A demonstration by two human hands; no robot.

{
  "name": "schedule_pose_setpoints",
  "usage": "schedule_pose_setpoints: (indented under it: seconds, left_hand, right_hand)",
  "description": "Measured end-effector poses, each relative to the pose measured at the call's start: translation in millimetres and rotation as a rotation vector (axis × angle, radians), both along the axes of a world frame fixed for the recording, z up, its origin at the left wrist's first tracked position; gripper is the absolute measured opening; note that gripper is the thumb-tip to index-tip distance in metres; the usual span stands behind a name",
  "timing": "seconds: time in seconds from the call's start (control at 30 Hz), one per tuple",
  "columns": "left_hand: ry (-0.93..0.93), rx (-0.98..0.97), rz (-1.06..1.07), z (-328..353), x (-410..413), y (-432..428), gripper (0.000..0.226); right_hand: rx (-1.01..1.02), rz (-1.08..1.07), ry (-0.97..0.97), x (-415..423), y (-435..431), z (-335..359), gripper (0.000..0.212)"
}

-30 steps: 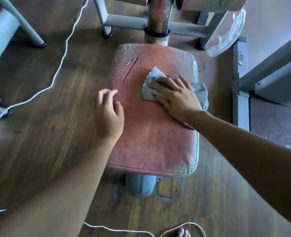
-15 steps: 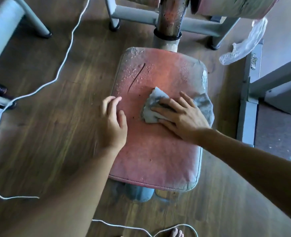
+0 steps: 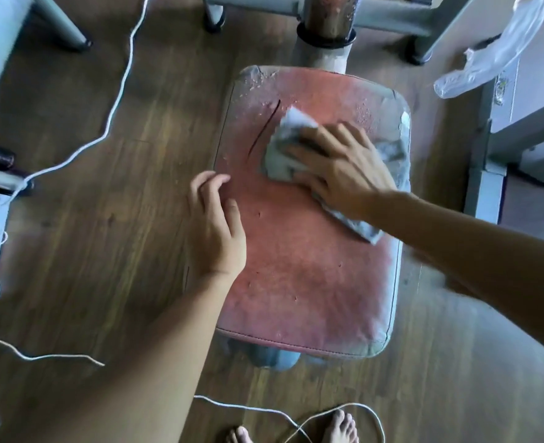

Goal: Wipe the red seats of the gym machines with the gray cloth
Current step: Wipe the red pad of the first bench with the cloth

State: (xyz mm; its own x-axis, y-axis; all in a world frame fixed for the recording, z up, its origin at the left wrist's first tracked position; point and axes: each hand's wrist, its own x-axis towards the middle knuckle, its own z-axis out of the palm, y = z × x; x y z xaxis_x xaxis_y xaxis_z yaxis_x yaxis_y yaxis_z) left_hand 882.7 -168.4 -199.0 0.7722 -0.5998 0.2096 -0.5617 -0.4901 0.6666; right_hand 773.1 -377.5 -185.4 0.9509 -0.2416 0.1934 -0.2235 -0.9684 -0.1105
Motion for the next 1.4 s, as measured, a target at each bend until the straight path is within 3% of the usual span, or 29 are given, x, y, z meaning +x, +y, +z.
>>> schedule_pose_setpoints:
  seconds: [0.2, 0.27, 0.37, 0.43, 0.53, 0.67, 0.8, 0.9, 1.13, 1.23, 1.3, 1.4]
  left_hand:
    - [0.059, -0.042, 0.044, -0.9, -0.3, 1.1, 0.032]
    - [0.08, -0.048, 0.063, -0.5, -0.3, 2.2, 0.032]
    - [0.077, -0.065, 0.054, -0.9, 1.5, 2.5, 0.032]
    - [0.063, -0.065, 0.054, -2.6, 2.3, 2.2, 0.027]
    - [0.075, -0.077, 0.059, -5.5, 2.6, 1.2, 0.024]
    - [0.098, -0.08, 0.075, -3.8, 0.3, 1.1, 0.027]
    - [0.12, -0.069, 0.075, -4.1, 2.1, 2.7, 0.03]
    - [0.11, -0.07, 0.072, -5.2, 3.0, 3.2, 0.03]
    - [0.134, -0.05, 0.09, -3.3, 1.3, 0.4, 0.031]
    - [0.128, -0.053, 0.088, -1.4, 1.3, 0.5, 0.034]
    - [0.117, -0.05, 0.077, -0.9, 2.2, -0.3, 0.037]
    - [0.098, -0.049, 0.077, 2.3, 2.5, -2.5, 0.038]
  right_hand:
    - [0.081, -0.279, -0.058, 89.8, -14.6, -0.1, 0.046]
    - [0.122, -0.166, -0.068, 76.2, 6.2, -0.9, 0.044]
    - [0.117, 0.195, -0.071, 36.4, 32.4, -7.5, 0.039]
    - [0.086, 0.269, -0.046, 38.2, 15.9, -6.7, 0.037]
    - [0.015, 0.065, -0.051, 79.6, -17.9, -2.8, 0.038]
    - [0.098, -0.246, -0.086, 107.7, -18.1, 2.2, 0.039]
    - [0.116, -0.015, -0.077, 53.8, 24.7, -2.6, 0.037]
    - [0.073, 0.105, -0.038, 53.9, 9.4, -5.1, 0.038]
    - [0.056, -0.232, -0.039, 137.2, -8.3, -0.6, 0.041]
    - [0.072, -0.095, -0.13, 111.3, 17.7, -2.3, 0.039]
    - [0.089, 0.055, -0.091, 62.7, 29.6, -4.2, 0.04]
    - [0.093, 0.038, -0.035, -10.8, 15.8, -4.3, 0.04]
